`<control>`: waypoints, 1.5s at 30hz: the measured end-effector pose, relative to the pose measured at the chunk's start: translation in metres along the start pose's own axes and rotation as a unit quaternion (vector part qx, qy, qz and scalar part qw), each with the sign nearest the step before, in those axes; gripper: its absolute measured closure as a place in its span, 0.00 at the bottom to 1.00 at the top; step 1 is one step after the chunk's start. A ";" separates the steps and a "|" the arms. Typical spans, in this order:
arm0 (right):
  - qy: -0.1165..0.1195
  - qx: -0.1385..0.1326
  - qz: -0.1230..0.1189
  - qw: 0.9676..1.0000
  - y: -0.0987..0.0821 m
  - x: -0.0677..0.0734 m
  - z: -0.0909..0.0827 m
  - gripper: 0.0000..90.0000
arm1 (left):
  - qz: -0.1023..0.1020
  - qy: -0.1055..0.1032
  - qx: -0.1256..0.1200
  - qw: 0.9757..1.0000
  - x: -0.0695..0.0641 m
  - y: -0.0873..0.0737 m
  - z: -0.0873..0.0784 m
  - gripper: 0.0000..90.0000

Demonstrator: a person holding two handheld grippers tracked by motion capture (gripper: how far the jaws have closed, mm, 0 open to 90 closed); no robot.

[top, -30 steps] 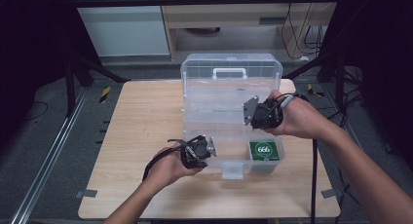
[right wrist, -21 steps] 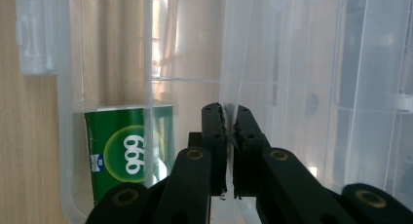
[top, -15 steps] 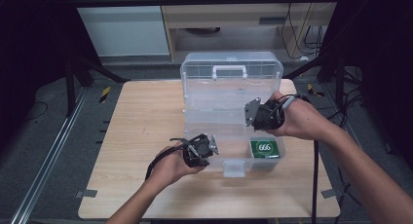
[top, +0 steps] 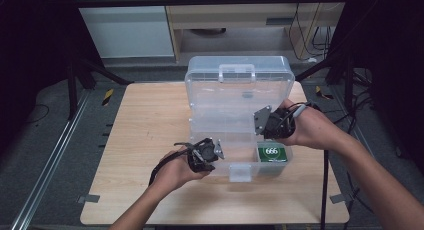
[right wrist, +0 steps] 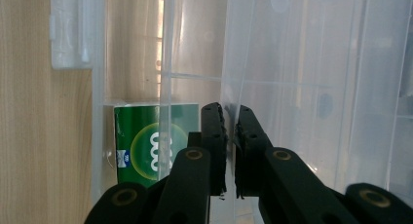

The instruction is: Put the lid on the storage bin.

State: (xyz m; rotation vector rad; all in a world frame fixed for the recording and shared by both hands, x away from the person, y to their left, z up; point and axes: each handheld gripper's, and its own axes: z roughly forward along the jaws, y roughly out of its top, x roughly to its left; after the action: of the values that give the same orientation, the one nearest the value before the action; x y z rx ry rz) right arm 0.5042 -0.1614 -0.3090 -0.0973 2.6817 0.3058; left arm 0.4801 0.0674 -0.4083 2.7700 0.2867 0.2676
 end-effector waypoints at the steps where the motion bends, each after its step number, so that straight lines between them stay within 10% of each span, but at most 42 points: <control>1: 0.001 -0.001 0.002 1.000 0.000 0.000 0.000 0.94 | 0.000 0.000 0.000 1.000 0.000 0.000 0.000 0.88; 13: 0.008 0.001 -0.002 1.000 0.000 0.001 0.000 0.94 | -0.002 0.004 -0.009 1.000 -0.001 -0.002 0.000 0.87; 18: 0.012 0.001 -0.002 1.000 0.000 0.002 0.000 0.95 | -0.044 0.000 -0.011 0.999 -0.007 -0.004 0.001 0.87; 19: 0.013 0.001 -0.002 1.000 0.000 0.003 0.000 0.95 | -0.003 0.004 -0.010 1.000 -0.002 -0.003 0.000 0.87; 30: 0.022 -0.004 -0.002 1.000 -0.002 0.006 0.001 0.94 | -0.006 0.006 -0.013 1.000 -0.002 -0.004 0.000 0.86; 31: 0.022 -0.004 -0.003 1.000 -0.002 0.007 0.002 0.94 | -0.037 0.002 -0.015 0.999 -0.007 -0.005 0.001 0.86; 32: 0.022 -0.005 -0.002 1.000 -0.002 0.007 0.002 0.94 | -0.007 0.007 -0.014 1.000 -0.002 -0.004 0.001 0.86; 36: 0.022 -0.007 -0.002 1.000 -0.003 0.007 0.001 0.94 | -0.028 0.005 -0.015 0.999 -0.006 -0.004 0.001 0.86; 38: 0.021 -0.006 -0.001 1.000 -0.003 0.007 0.001 0.94 | -0.007 0.010 -0.016 1.000 -0.003 -0.004 0.000 0.85; 45: 0.024 -0.006 -0.001 1.000 -0.004 0.006 0.001 0.94 | -0.027 0.019 -0.059 0.998 -0.003 -0.006 -0.017 0.69</control>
State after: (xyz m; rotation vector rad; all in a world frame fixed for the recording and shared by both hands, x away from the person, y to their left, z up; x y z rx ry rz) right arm 0.5000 -0.1651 -0.3131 -0.1127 2.7275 0.3230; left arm 0.4726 0.0774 -0.3950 2.6393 0.3430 0.3145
